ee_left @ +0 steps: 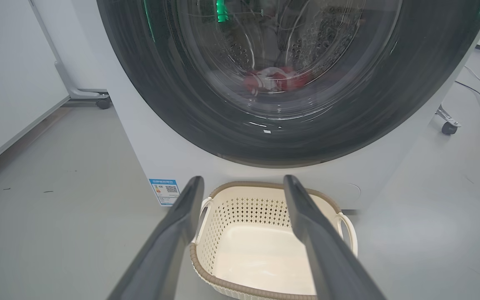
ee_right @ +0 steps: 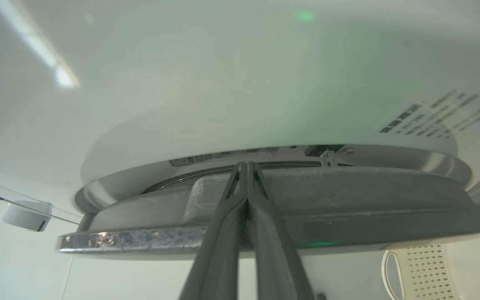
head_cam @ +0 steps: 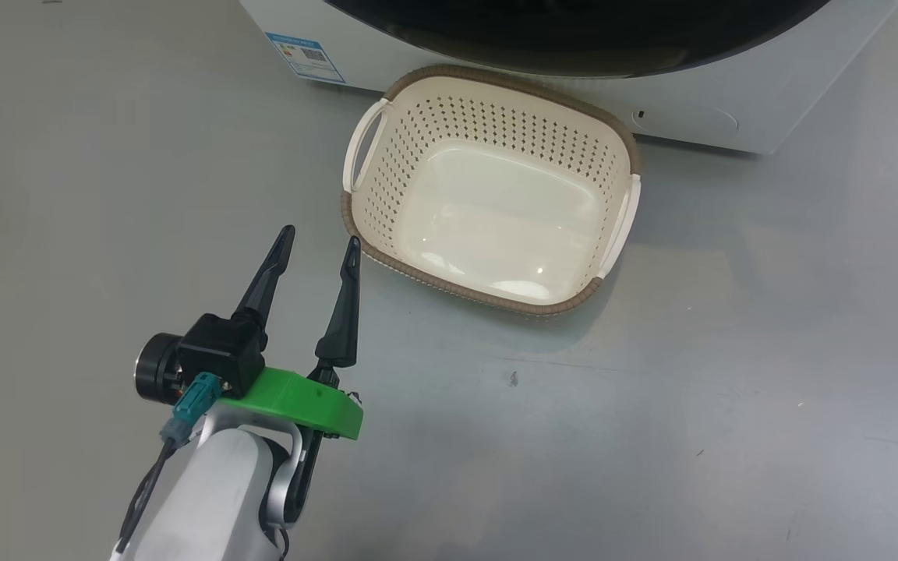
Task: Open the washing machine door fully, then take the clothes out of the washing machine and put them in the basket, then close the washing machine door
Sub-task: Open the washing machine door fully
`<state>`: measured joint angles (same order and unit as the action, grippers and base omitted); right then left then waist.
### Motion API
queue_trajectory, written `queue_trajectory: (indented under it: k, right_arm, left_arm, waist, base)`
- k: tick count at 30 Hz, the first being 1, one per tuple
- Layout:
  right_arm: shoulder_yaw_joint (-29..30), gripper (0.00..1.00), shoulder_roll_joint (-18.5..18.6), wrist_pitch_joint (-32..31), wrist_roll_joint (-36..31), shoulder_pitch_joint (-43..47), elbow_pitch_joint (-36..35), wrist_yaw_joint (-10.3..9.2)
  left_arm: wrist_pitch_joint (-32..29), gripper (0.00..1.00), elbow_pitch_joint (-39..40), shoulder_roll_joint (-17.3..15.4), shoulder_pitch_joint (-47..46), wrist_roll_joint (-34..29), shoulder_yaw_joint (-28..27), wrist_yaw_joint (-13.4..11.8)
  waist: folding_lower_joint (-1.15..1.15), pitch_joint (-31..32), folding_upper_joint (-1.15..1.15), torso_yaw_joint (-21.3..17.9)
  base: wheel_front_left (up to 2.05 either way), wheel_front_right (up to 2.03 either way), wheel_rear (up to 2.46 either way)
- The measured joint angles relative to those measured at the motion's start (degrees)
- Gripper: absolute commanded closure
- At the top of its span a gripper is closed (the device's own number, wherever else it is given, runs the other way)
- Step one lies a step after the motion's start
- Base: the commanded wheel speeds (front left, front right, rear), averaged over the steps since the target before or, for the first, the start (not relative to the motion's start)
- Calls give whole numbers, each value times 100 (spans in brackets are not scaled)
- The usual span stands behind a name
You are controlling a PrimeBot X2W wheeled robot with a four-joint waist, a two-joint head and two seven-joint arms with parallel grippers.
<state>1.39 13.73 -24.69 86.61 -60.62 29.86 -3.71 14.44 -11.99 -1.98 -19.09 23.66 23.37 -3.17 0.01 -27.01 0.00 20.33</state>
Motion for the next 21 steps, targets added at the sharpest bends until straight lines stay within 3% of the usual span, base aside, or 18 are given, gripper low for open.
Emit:
queue_trajectory:
  k: [21]
  right_arm:
    - [-126,100,112,-564,109,-460,714,18]
  left_arm:
    - [0,0,62,12,-98,205,73,-58]
  waist:
    - [0,-62,0,18]
  base:
    - [0,0,0]
